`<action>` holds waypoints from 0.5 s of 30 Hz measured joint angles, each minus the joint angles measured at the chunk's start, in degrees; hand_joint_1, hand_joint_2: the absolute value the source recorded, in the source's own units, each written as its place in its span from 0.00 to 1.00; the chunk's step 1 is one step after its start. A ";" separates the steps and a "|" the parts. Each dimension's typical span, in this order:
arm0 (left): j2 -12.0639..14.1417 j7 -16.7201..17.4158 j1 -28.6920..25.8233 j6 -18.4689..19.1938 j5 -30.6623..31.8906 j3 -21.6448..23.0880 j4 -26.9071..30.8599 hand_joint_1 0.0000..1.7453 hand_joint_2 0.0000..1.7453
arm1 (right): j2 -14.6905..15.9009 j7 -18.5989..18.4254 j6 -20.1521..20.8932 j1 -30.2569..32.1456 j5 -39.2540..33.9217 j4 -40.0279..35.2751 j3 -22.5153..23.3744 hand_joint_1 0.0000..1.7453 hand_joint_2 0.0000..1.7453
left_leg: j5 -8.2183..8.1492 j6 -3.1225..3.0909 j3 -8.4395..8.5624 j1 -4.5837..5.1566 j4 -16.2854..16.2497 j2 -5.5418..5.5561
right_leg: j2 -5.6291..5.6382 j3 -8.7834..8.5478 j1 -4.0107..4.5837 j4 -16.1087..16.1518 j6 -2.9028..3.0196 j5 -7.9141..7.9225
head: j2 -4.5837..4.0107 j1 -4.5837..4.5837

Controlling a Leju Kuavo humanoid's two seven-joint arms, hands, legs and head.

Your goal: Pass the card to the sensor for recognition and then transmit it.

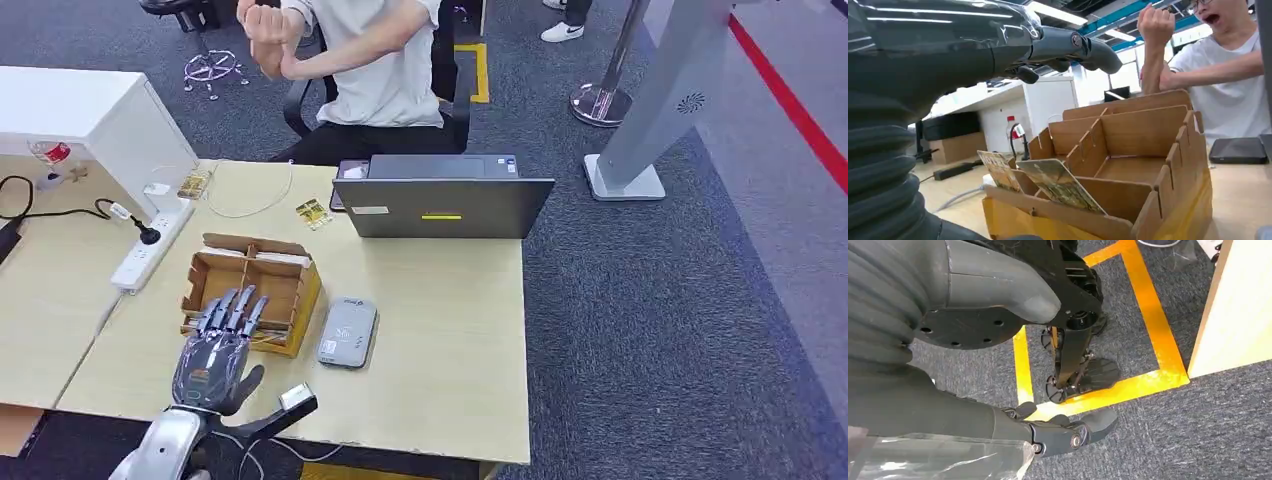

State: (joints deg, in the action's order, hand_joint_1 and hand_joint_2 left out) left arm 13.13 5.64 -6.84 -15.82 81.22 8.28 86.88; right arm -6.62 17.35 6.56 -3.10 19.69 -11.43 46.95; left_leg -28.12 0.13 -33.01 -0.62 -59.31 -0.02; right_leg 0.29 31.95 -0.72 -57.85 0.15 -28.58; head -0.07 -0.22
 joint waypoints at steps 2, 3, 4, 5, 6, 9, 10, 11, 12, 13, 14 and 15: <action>-0.63 0.37 0.90 -0.02 0.52 0.00 -1.35 0.00 1.00 | 0.00 -0.09 0.02 -0.02 0.26 0.00 0.00 0.00 1.00 | 0.00 0.00 0.00 0.00 0.00 0.00 | 0.00 0.00 0.00 0.00 0.00 0.00 | 0.00 -0.02; -1.00 0.61 1.39 -0.32 0.65 0.00 -1.96 0.00 1.00 | 0.00 -0.22 0.00 -0.04 0.39 0.00 0.00 0.00 1.00 | 0.00 0.00 0.00 0.00 0.00 0.00 | 0.00 0.00 0.00 0.00 0.00 0.00 | 0.00 0.02; -1.29 0.65 1.86 -0.63 0.76 0.00 -2.53 0.00 1.00 | 0.00 -0.28 -0.02 -0.07 0.52 0.00 0.00 0.00 1.00 | 0.00 0.00 0.00 0.00 0.00 0.00 | 0.00 0.00 0.00 0.00 0.00 0.00 | 0.00 0.00; -1.60 0.65 2.33 -0.87 0.83 0.00 -3.12 0.00 1.00 | 0.00 -0.37 -0.02 -0.09 0.72 0.00 0.00 0.00 1.00 | 0.01 0.00 0.00 0.00 0.00 0.00 | 0.00 -0.01 0.00 0.00 0.00 0.01 | 0.00 0.00; -1.81 0.68 2.63 -1.14 0.96 0.00 -3.58 0.00 1.00 | 0.00 -0.41 -0.04 -0.12 0.74 0.00 0.00 0.00 1.00 | 0.00 0.00 0.00 0.00 -0.01 0.00 | 0.01 -0.01 0.00 0.00 0.00 0.01 | 0.00 0.00; -2.49 0.68 3.19 -1.95 1.18 0.00 -4.48 0.00 1.00 | 0.00 -0.44 -0.04 -0.13 0.92 0.00 0.00 0.00 1.00 | 0.00 0.00 0.00 0.00 -0.01 0.00 | 0.01 0.00 0.00 -0.01 0.00 0.01 | 0.00 0.02; -2.60 0.68 3.23 -2.19 1.16 0.00 -4.65 0.00 1.00 | 0.00 -0.44 -0.04 -0.15 0.94 0.00 0.00 0.00 1.00 | 0.00 0.00 0.00 0.00 -0.01 0.00 | 0.01 0.00 0.00 -0.01 0.00 0.01 | 0.00 -0.02; -2.73 0.70 3.23 -2.36 1.16 0.00 -4.78 0.00 1.00 | 0.00 -0.46 -0.04 -0.16 0.98 0.00 0.00 0.00 1.00 | 0.00 0.00 0.00 0.00 -0.01 0.00 | 0.01 0.00 0.00 -0.01 0.00 0.01 | 0.00 0.00; -2.86 0.74 3.23 -2.42 1.16 0.00 -4.85 0.00 1.00 | 0.00 -0.46 -0.04 -0.16 1.07 0.00 0.00 0.00 1.00 | 0.00 0.00 0.00 0.00 -0.01 0.00 | 0.01 0.00 0.00 0.00 0.00 0.00 | 0.00 -0.02; -2.90 0.76 3.23 -2.58 1.16 -0.02 -4.85 0.00 1.00 | 0.00 -0.46 -0.04 -0.16 1.11 0.00 0.00 0.00 1.00 | 0.00 0.00 -0.01 0.00 -0.01 0.00 | 0.01 0.01 0.00 0.00 0.00 0.00 | 0.00 0.00; -2.95 0.78 3.23 -2.77 1.12 -0.04 -4.85 0.00 1.00 | 0.00 -0.46 -0.04 -0.17 1.16 0.00 0.00 0.00 1.00 | 0.00 0.00 -0.01 0.00 -0.01 0.00 | 0.01 0.01 0.00 0.00 0.00 0.00 | 0.00 0.02; -3.02 0.85 3.23 -2.82 1.01 -0.17 -4.85 0.00 1.00 | 0.00 -0.48 -0.04 -0.19 1.18 0.00 0.00 0.00 1.00 | 0.00 0.00 -0.01 0.00 0.00 0.00 | 0.01 0.01 0.00 0.00 0.00 0.00 | 0.00 0.00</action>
State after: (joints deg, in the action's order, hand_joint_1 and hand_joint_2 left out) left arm 10.12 6.49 -3.61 -18.64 82.23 8.11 82.03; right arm -6.62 16.87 6.51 -3.29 20.87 -11.43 46.95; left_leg -28.12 0.13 -33.02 -0.62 -59.31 -0.02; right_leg 0.31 31.96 -0.72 -57.86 0.15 -28.58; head -0.07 -0.22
